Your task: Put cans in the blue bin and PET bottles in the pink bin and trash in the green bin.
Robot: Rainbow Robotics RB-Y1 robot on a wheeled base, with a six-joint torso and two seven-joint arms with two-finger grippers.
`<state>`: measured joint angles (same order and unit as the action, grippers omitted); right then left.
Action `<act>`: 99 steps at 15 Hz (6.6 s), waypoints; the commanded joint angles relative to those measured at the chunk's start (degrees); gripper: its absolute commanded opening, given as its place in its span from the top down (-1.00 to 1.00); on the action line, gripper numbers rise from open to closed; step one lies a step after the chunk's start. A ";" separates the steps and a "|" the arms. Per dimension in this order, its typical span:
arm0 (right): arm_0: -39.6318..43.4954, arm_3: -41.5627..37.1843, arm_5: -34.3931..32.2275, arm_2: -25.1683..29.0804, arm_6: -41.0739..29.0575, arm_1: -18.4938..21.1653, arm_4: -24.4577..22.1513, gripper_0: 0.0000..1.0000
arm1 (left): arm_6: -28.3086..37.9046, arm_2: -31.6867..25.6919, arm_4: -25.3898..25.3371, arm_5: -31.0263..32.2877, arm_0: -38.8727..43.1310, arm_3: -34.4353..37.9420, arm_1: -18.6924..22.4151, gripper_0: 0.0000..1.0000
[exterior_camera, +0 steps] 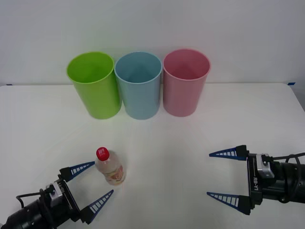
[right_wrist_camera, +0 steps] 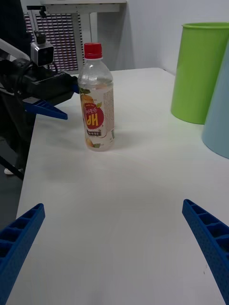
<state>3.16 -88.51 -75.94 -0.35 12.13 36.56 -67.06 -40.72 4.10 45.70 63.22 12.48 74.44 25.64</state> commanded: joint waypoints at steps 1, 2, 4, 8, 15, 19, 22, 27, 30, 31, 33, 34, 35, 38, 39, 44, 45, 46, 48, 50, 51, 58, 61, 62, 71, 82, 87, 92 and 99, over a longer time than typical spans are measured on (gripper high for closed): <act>0.00 0.00 0.00 0.00 0.00 0.00 0.00 -1.00 | -0.33 0.91 0.01 -2.13 -0.87 0.00 -1.47 -1.00; 0.00 0.00 0.00 0.00 0.00 0.00 0.00 -1.00 | -0.41 1.35 0.09 -2.84 -1.23 0.00 -1.91 -1.00; 0.00 0.00 0.00 0.00 0.00 0.00 0.00 -1.00 | -0.50 2.32 0.18 -4.24 -2.02 0.00 -2.61 -1.00; 0.00 0.00 0.00 0.00 0.00 0.00 0.00 -1.00 | -0.24 4.52 0.18 -6.53 -3.69 0.00 -2.70 -1.00; 0.00 0.00 0.00 0.00 0.00 0.00 0.00 -1.00 | -0.06 6.36 0.09 -9.78 -6.15 0.00 -4.28 -1.00; 0.00 0.00 0.00 0.00 0.00 0.00 0.00 -1.00 | 0.20 6.63 0.18 -10.31 -6.59 0.00 -4.37 -1.00; 0.00 0.00 0.00 0.00 0.00 0.00 0.00 -1.00 | 0.29 6.54 0.18 -10.40 -6.50 0.00 -4.37 -1.00; 0.00 0.00 0.00 0.00 0.00 0.00 0.00 -1.00 | 0.29 5.92 0.18 -10.31 -6.06 0.00 -4.28 0.05; 0.00 0.00 0.00 0.00 0.00 0.00 0.00 -1.00 | 0.29 5.13 0.09 -10.31 -5.80 0.00 -4.28 0.97; 0.00 0.00 0.00 0.00 0.00 0.00 0.00 -1.00 | 0.11 5.05 0.18 -10.31 -5.80 0.00 -4.19 1.00; 0.00 0.00 0.00 0.00 0.00 0.00 0.00 -1.00 | -0.06 4.96 0.09 -10.31 -5.88 0.00 -4.19 1.00; 0.00 0.00 0.00 0.00 0.00 0.00 0.00 -1.00 | -0.15 4.96 0.18 -10.31 -5.88 0.00 -4.28 1.00; 0.00 0.00 0.00 0.00 0.00 0.00 0.00 -1.00 | -0.24 4.87 0.18 -10.31 -5.88 0.00 -4.28 1.00; 0.00 0.00 0.00 0.00 0.00 0.00 0.00 -1.00 | -0.50 4.69 0.18 -10.31 -6.41 0.00 -4.19 1.00; 0.00 0.00 0.00 0.00 0.00 0.00 0.00 -1.00 | -0.33 4.52 0.27 -10.40 -6.67 0.00 -4.19 1.00; 0.00 0.00 0.00 0.00 0.00 0.00 0.00 -1.00 | 0.11 3.46 0.18 -10.31 -6.85 0.44 -3.93 1.00; 0.00 0.00 0.00 0.00 0.00 0.00 0.00 -1.00 | 0.11 3.46 0.18 -10.31 -6.76 0.44 -3.93 1.00; 0.00 0.00 0.00 0.00 0.00 0.00 0.00 -1.00 | 0.11 3.46 0.18 -10.04 -6.76 0.44 -3.93 1.00; 0.00 0.00 0.00 0.00 0.00 0.00 0.00 -1.00 | 0.38 3.46 0.09 -9.96 -6.76 0.88 -3.84 1.00; 0.00 0.00 0.00 0.00 0.00 0.00 0.00 -1.00 | 1.08 3.46 -0.35 -10.04 -6.76 1.94 -3.84 1.00; 0.00 0.00 0.00 0.00 0.00 0.00 0.00 -1.00 | 1.34 3.29 -0.43 -10.04 -6.76 2.29 -3.84 1.00; 0.00 0.00 0.00 0.00 0.00 0.00 0.00 -1.00 | 4.51 2.32 -1.22 -11.19 -6.85 6.77 -1.38 1.00; 0.00 0.00 0.00 0.00 0.00 0.00 0.00 -1.00 | 5.39 2.23 -1.14 -13.82 -6.85 9.85 -1.38 1.00; 0.00 0.00 0.00 0.00 0.00 0.00 0.00 -1.00 | 5.83 2.23 -1.14 -14.09 -6.85 10.46 -1.38 1.00; 0.00 0.00 0.00 0.00 0.00 0.00 0.00 -1.00 | 20.15 2.50 8.71 -16.81 -7.20 21.27 -1.29 1.00; 0.00 0.00 0.00 0.00 0.00 0.00 0.00 -1.00 | 25.25 3.11 6.25 -28.24 -8.26 29.62 -1.56 1.00; 0.00 0.00 0.00 0.00 0.00 0.00 0.00 -1.00 | 27.01 7.86 7.48 -34.04 -13.18 29.62 -1.56 1.00; 0.00 0.00 0.00 0.00 0.00 0.00 0.00 -1.00 | 27.80 12.96 7.65 -41.51 -18.45 29.89 -1.56 1.00; 0.00 0.00 0.00 0.00 0.00 0.00 0.00 -1.00 | 28.85 19.72 5.98 -55.22 -25.13 32.08 -1.64 1.00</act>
<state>3.16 -88.51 -75.94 -0.35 12.13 36.56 -67.06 -11.93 23.35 52.00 9.66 -12.01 106.02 24.00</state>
